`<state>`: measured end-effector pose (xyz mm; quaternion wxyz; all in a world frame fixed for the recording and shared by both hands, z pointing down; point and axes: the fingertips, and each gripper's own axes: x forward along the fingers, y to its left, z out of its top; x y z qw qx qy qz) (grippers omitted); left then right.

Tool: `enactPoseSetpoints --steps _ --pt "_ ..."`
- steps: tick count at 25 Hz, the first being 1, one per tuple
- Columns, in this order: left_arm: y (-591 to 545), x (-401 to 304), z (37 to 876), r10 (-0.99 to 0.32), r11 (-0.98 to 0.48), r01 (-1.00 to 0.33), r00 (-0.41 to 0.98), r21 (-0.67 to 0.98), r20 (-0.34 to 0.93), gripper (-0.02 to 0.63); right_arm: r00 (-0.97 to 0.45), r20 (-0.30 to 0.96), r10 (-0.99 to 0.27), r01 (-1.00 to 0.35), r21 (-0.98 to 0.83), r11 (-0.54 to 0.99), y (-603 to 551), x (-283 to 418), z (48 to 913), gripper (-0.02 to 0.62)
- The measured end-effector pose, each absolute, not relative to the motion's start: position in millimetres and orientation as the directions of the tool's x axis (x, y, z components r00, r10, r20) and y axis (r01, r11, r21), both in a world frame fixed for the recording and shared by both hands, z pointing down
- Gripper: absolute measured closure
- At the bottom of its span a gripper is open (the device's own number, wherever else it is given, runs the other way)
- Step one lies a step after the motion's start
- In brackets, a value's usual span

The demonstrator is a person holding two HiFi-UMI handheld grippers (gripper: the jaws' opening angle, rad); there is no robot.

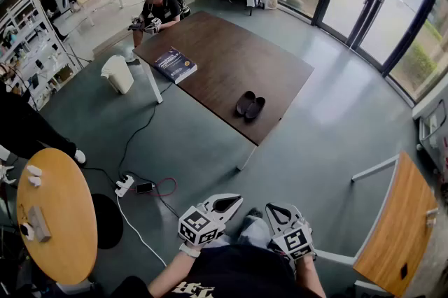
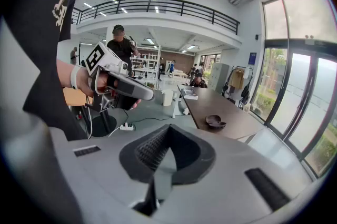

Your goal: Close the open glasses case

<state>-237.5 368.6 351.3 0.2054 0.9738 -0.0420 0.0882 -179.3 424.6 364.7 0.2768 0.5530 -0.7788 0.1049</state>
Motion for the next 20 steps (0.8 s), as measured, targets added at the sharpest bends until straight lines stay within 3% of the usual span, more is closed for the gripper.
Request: enactPoseSetpoints --steps 11,20 --pt "297.3 -186.1 353.5 -0.100 -0.917 -0.174 0.971 0.360 0.215 0.601 -0.290 0.508 -0.811 -0.897 0.151 0.416 340.0 -125.2 368.0 0.607" --pt "235.9 -102.4 352.3 -0.098 -0.925 -0.182 0.962 0.335 0.254 0.601 -0.274 0.487 -0.829 -0.907 0.156 0.391 276.0 -23.9 364.1 0.607"
